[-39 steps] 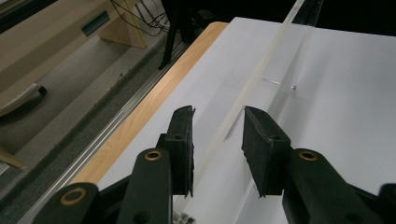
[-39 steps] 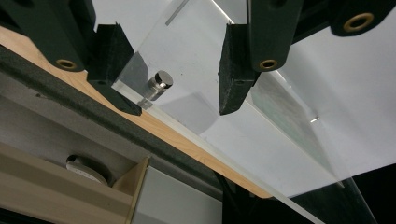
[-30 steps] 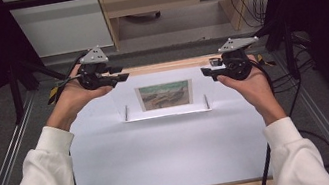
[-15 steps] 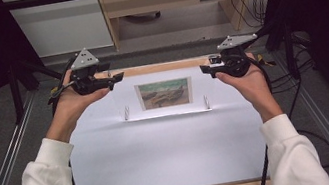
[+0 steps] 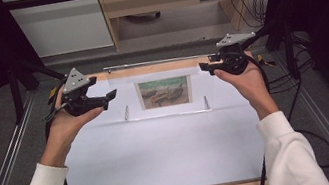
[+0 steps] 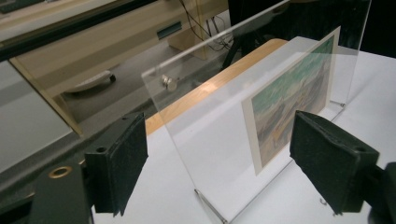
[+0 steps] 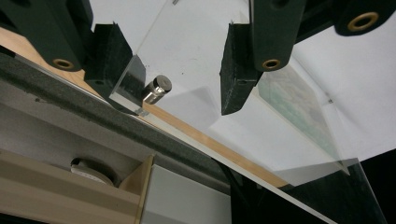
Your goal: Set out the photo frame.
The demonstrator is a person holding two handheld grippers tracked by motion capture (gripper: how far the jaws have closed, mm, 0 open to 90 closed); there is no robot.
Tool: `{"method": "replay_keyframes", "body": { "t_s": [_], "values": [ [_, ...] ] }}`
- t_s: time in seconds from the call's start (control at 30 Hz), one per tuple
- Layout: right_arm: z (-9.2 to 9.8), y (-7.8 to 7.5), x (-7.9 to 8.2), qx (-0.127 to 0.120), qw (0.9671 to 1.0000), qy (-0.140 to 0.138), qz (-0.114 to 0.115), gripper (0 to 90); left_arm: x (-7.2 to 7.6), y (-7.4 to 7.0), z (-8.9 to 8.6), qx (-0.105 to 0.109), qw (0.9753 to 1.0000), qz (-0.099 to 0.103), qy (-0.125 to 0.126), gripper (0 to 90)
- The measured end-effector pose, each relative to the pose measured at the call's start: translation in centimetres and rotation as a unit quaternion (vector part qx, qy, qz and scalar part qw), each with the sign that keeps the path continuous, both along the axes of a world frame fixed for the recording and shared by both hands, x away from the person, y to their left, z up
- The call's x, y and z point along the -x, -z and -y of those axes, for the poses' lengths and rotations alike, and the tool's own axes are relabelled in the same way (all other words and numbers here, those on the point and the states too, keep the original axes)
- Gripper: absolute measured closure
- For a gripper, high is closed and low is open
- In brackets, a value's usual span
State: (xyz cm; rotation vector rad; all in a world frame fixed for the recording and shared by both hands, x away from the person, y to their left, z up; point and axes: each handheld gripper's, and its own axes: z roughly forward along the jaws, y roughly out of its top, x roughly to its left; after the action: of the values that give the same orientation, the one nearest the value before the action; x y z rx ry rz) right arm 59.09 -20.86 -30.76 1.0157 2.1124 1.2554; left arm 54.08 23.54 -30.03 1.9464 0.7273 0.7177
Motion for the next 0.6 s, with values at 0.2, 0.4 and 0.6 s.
{"method": "replay_keyframes", "body": {
  "t_s": [0.2, 0.4, 0.6],
  "values": [
    [0.0, 0.1, -0.3, -0.005, 1.0, 0.005, 0.0, 49.5, 0.4, 1.3, -0.9, 0.004, 0.9998, -0.012, -0.015, 16.4],
    [0.0, 0.2, -0.7, -0.011, 0.9999, 0.01, -0.001, 49.3, 0.5, 2.2, -1.4, 0.003, 0.9995, -0.023, -0.02, 16.4],
    [0.0, 0.3, -1.0, -0.015, 0.9998, 0.016, -0.003, 48.6, 0.5, 3.0, -1.5, 0.0, 0.9985, -0.048, -0.028, 16.3]
  ]
}}
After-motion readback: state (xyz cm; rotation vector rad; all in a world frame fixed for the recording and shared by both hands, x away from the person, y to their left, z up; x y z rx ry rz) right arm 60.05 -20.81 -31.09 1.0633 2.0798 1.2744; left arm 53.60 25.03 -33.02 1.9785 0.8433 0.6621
